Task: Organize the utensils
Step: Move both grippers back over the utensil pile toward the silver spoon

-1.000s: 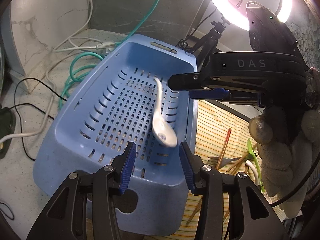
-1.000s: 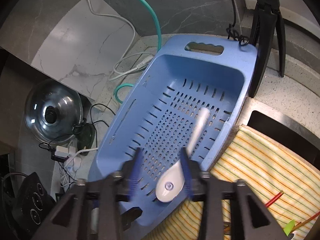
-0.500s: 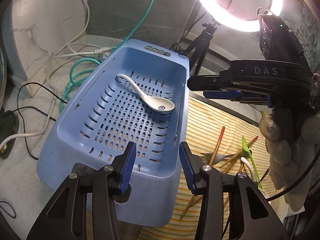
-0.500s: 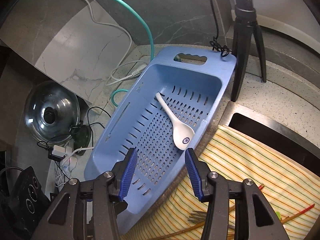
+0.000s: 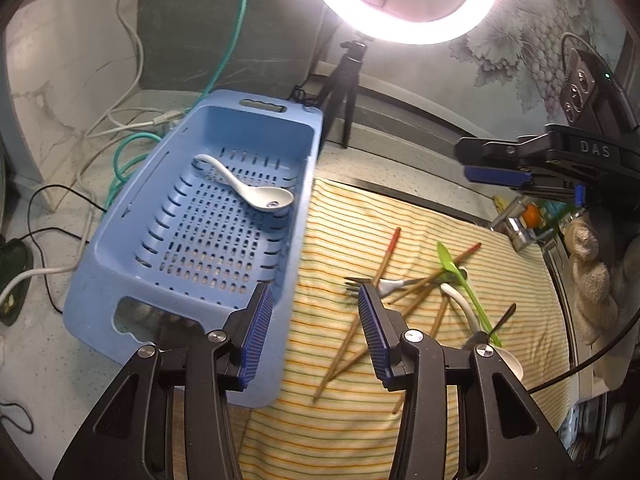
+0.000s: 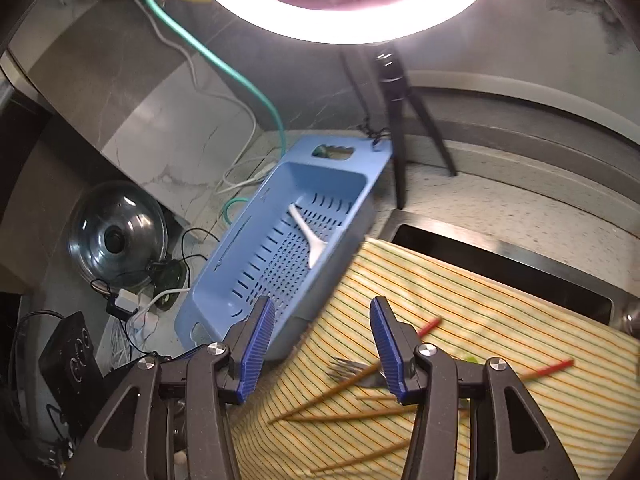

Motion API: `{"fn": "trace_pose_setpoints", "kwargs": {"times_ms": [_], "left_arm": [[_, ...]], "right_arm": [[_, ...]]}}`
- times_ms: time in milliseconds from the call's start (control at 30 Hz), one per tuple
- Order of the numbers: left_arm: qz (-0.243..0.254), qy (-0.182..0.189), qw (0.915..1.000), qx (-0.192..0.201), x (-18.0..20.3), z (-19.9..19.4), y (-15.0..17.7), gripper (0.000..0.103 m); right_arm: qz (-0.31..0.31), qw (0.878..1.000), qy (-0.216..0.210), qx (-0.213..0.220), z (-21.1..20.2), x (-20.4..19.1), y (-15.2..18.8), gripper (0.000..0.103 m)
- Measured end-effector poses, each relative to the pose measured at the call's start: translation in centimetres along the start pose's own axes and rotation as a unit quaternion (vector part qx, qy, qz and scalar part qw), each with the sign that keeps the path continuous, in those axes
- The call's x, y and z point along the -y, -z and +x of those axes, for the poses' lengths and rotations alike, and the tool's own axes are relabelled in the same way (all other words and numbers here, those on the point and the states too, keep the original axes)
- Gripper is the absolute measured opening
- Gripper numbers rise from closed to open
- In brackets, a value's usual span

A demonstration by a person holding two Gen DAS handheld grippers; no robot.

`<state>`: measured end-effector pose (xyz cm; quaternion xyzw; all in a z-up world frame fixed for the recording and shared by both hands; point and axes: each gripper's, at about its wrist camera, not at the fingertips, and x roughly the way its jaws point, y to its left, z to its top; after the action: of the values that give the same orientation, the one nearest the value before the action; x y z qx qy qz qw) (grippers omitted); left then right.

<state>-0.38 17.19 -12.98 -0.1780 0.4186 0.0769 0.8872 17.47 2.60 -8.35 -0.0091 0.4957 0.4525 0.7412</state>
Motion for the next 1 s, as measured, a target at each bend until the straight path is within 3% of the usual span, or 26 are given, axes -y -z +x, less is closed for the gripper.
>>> {"fn": "trace_pose_setpoints", "kwargs": {"times_ms": [300, 367, 433, 700, 833, 1000], "left_arm": [[0.041, 0.033, 0.9984, -0.023, 3.9, 0.4, 1.7, 0.043], [0.049, 0.042, 0.9974, -0.031, 4.8, 0.7, 2.2, 0.043], [0.058, 0.051, 0.9963, -0.039, 5.9, 1.0, 2.8, 0.043], [0.094, 0.081, 0.9892, -0.076, 9.7, 2.7, 5.5, 0.043], [0.135, 0.093, 0.982, -0.094, 11.7, 3.7, 6.3, 0.043], [0.181, 0.107, 0.9707, -0.117, 13.2, 5.6, 6.3, 0.043]], "right_arm": [[0.042, 0.997, 0.019, 0.067, -7.9, 5.8, 3.8, 0.048], [0.042, 0.997, 0.026, 0.063, -8.7, 7.0, 4.8, 0.058], [0.048, 0.997, 0.041, 0.052, -9.1, 8.3, 6.0, 0.059], [0.123, 0.991, 0.051, -0.025, -7.7, 13.9, 12.3, 0.059], [0.193, 0.98, 0.034, -0.041, -6.7, 16.4, 14.8, 0.059], [0.244, 0.969, 0.033, -0.04, -5.6, 18.0, 15.9, 0.05]]}}
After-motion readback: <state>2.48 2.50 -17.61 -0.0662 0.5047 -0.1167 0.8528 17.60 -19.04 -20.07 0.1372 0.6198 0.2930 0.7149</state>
